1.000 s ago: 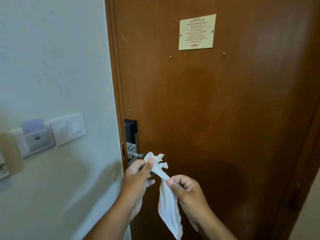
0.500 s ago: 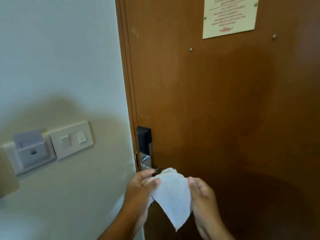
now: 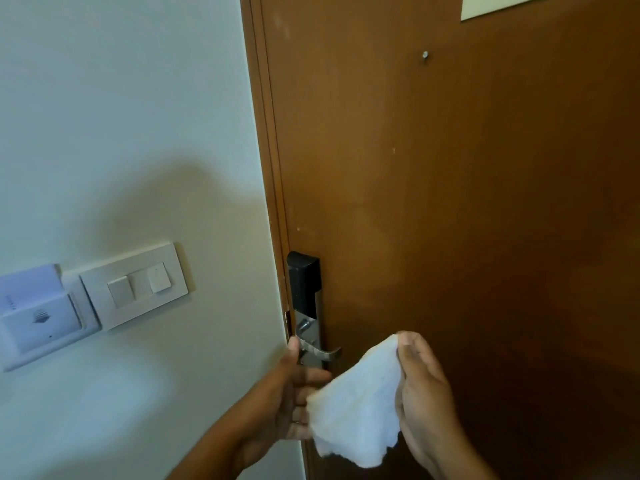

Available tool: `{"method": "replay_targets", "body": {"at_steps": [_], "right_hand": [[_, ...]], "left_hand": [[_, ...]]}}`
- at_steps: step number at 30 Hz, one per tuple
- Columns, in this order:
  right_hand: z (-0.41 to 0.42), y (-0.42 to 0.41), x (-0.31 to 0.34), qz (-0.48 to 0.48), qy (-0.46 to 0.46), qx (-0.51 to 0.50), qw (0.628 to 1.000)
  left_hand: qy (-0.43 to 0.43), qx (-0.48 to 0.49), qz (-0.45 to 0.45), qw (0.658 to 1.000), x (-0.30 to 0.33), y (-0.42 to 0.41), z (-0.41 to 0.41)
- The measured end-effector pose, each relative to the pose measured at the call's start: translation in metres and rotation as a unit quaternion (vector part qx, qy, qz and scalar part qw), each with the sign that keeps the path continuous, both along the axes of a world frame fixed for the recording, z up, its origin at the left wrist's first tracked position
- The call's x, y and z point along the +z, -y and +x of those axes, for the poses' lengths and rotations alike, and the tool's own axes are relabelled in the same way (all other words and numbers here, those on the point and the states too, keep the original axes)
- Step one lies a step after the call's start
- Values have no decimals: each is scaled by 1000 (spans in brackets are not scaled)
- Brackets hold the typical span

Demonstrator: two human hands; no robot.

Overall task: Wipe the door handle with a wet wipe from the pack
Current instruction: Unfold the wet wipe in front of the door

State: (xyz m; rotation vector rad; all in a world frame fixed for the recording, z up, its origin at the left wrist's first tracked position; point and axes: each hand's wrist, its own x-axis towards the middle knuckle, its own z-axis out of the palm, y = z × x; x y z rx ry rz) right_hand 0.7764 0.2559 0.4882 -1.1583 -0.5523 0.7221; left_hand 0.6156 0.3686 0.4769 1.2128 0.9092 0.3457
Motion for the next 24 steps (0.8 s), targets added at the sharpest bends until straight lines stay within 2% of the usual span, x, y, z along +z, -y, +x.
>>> {"method": "replay_targets", "body": {"at_steps": [3, 7, 9, 12, 15, 18, 19, 21, 24], "right_hand": [[-8, -12, 6, -22, 45, -1, 999], [-19, -26, 7, -35, 114, -24, 993], [-22, -32, 7, -42, 125, -57, 990], [-26, -39, 6, -43, 132, -88, 986], [-32, -44, 4, -57, 148, -69, 985], [-33, -48, 4, -41, 135, -17, 990], [-33, -49, 5, -32, 141, 8, 989], [-30, -51, 11, -29, 183, 68, 980], [-25, -55, 23, -31, 232, 167, 958]], "left_hand": [[23, -69, -31, 997, -4, -8, 9], [62, -101, 1, 993, 6, -22, 18], [112, -78, 17, 990, 8, -34, 13], [170, 26, 40, 984, 15, -50, 9], [187, 111, 130, 967, 23, -63, 6], [187, 116, 233, 947, 25, -74, 1], [165, 91, 284, 940, 25, -78, 0], [116, -29, 367, 922, 26, -84, -3], [68, -251, 326, 909, 33, -89, -1]]}}
